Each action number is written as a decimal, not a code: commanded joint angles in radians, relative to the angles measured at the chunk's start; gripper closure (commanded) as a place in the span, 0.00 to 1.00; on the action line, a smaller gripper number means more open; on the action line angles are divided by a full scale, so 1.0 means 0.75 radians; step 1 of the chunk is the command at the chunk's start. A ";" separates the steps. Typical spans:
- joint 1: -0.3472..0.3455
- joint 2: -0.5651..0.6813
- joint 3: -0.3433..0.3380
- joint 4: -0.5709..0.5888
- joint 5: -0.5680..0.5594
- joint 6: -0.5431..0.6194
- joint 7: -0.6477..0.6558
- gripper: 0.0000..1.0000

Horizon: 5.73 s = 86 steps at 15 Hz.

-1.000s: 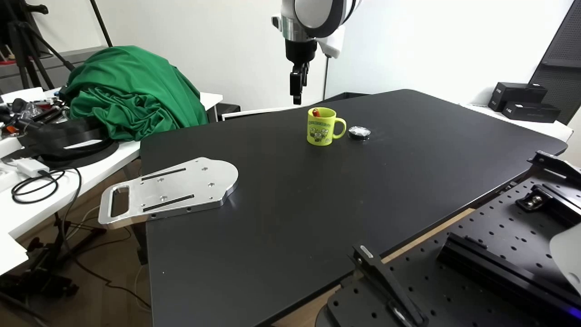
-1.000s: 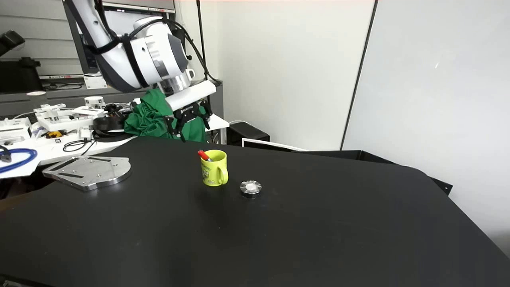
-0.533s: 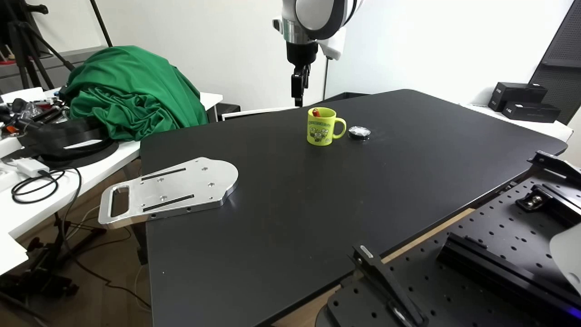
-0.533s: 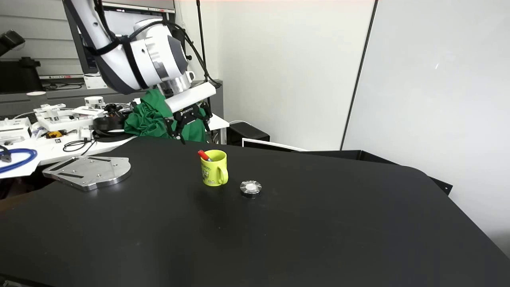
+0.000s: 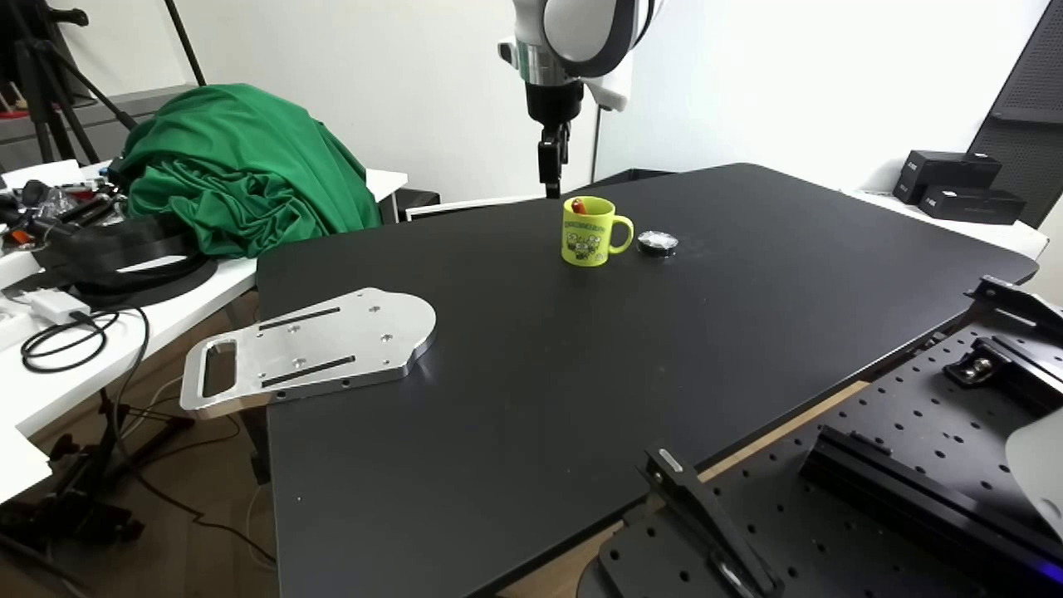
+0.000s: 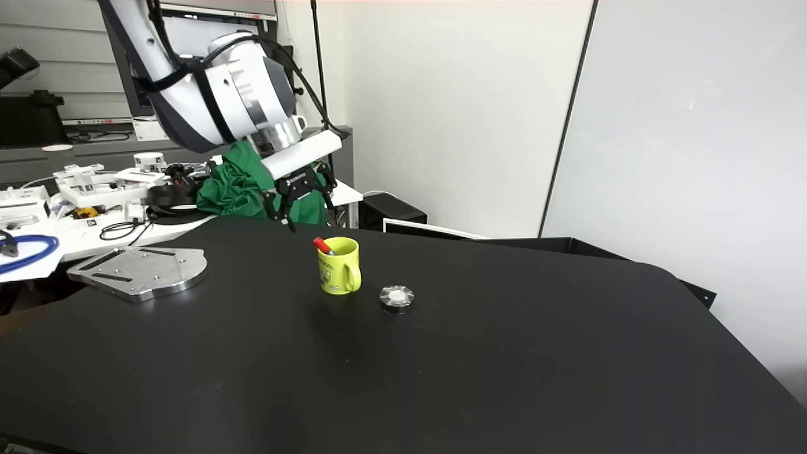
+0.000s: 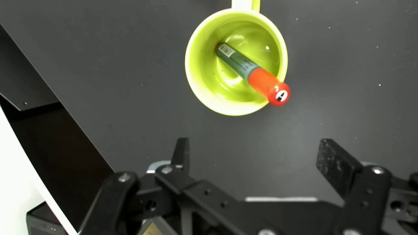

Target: Remove the marker from the mug cup

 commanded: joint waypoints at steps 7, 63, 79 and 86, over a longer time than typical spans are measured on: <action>0.057 0.079 -0.078 0.031 -0.103 -0.060 0.136 0.00; -0.485 0.355 0.062 0.458 0.447 -1.141 -0.622 0.95; -0.478 0.317 0.087 0.530 0.444 -1.031 -0.568 0.06; -0.486 0.041 0.110 0.250 0.535 -0.521 -0.529 0.00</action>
